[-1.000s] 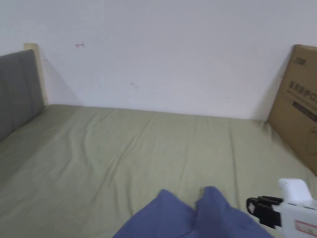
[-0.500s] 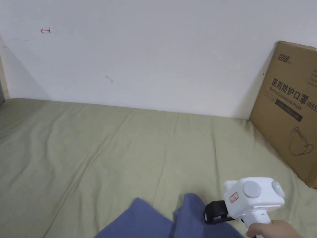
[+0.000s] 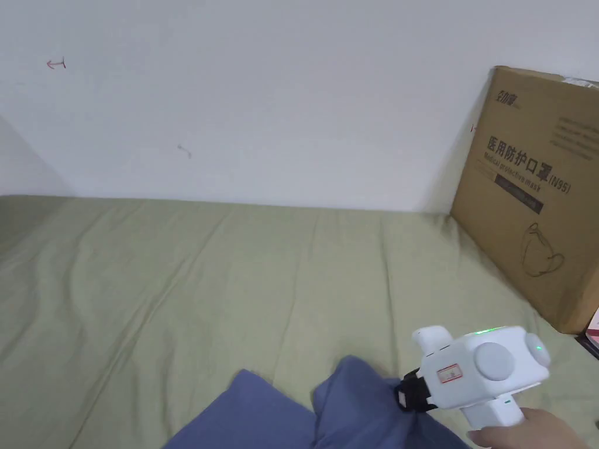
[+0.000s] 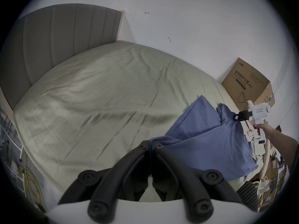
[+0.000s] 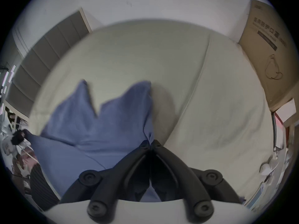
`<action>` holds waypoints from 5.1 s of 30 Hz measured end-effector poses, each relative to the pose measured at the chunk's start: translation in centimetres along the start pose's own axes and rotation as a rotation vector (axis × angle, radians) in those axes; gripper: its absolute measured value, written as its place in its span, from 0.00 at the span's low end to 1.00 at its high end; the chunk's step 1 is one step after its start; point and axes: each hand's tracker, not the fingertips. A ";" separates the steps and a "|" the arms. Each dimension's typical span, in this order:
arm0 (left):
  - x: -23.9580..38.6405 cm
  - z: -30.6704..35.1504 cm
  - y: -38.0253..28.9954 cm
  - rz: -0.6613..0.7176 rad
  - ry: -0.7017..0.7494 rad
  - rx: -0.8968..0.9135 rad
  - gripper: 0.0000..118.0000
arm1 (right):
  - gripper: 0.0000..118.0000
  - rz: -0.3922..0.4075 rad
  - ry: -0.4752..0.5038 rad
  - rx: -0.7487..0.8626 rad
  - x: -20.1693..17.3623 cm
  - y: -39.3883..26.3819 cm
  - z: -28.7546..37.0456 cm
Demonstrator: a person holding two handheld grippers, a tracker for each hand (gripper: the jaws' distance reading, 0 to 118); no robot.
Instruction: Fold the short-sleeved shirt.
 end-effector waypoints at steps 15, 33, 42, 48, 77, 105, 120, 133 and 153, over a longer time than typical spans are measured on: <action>7.0 9.7 10.1 -0.171 -0.151 0.284 0.01 | 0.00 -0.162 -0.039 0.511 -0.2 -2.8 29.4; 18.9 11.5 32.5 -0.338 -0.177 0.394 0.01 | 0.00 -0.214 -0.142 0.717 3.4 10.7 41.4; 20.5 6.0 41.5 -0.283 -0.123 0.457 0.01 | 0.00 -0.187 -0.201 0.780 4.2 22.9 38.5; 21.7 1.9 45.9 -0.228 -0.079 0.545 0.01 | 0.00 -0.122 -0.260 0.854 4.3 29.7 36.5; 7.6 -12.7 7.8 -0.329 -0.028 -0.300 0.01 | 0.00 -0.304 -0.113 -0.103 8.2 -16.5 7.3; 1.4 -1.0 0.1 -0.259 -0.132 -0.451 0.84 | 0.77 -0.264 -0.163 -0.241 1.9 -26.8 16.1; 10.5 11.1 2.1 -0.279 -0.173 0.448 0.00 | 0.00 -0.099 -0.072 0.817 -11.7 -21.1 26.0; 7.3 8.2 6.7 -0.125 -0.145 -0.178 0.00 | 0.00 -0.194 0.004 0.769 -11.1 -20.5 26.3; 5.2 -2.2 -4.9 -0.378 0.082 -0.393 0.04 | 0.00 -0.223 -0.025 0.557 -9.8 -22.7 23.3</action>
